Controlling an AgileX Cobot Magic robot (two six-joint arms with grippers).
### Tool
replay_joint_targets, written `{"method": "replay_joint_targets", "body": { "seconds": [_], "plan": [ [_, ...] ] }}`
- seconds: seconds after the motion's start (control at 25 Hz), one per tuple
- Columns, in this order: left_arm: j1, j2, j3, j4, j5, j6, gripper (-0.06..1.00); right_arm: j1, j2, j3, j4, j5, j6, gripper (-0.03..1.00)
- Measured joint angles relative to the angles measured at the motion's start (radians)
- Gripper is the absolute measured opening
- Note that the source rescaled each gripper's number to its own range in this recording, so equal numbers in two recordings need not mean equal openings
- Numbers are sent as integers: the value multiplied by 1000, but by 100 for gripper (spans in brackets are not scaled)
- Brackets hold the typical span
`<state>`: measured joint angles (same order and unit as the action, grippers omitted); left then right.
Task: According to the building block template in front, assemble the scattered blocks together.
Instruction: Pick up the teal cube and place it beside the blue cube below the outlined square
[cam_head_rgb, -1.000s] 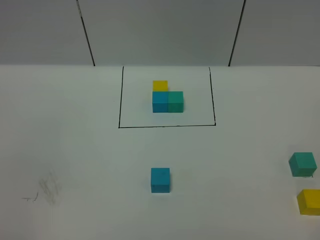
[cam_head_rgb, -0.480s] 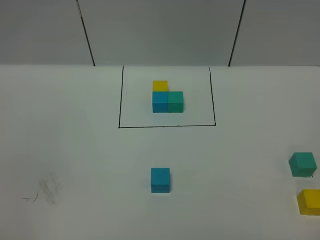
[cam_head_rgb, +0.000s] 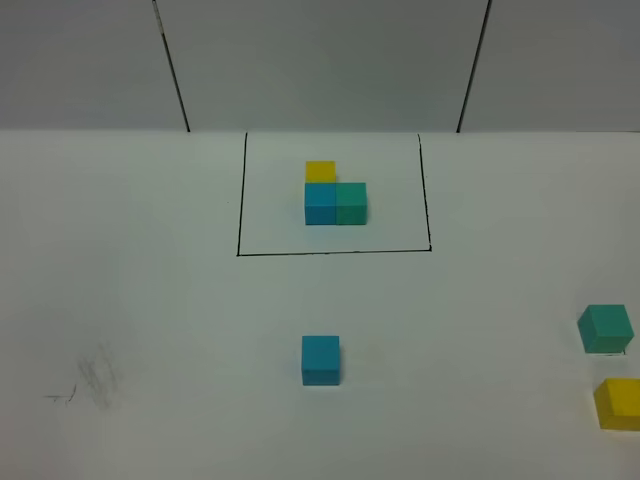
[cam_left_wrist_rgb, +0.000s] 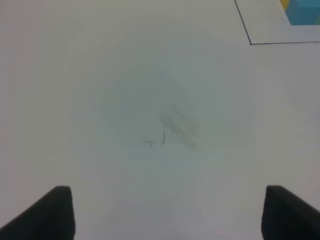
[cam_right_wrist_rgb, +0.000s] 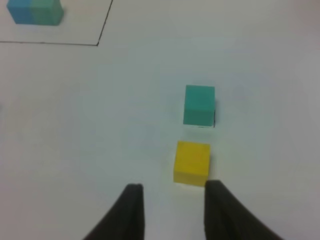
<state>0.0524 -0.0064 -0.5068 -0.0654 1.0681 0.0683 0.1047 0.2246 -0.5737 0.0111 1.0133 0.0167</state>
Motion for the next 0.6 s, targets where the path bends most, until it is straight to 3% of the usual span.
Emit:
{"method": "replay_joint_targets", "body": {
  "seconds": [0.2, 0.6],
  "plan": [
    [0, 0, 0, 0, -1, 0, 77, 0, 140, -51, -1, -26, -3, 31],
    [0, 0, 0, 0, -1, 1, 77, 0, 375, -86, -51, -116, -7, 81]
  ]
}}
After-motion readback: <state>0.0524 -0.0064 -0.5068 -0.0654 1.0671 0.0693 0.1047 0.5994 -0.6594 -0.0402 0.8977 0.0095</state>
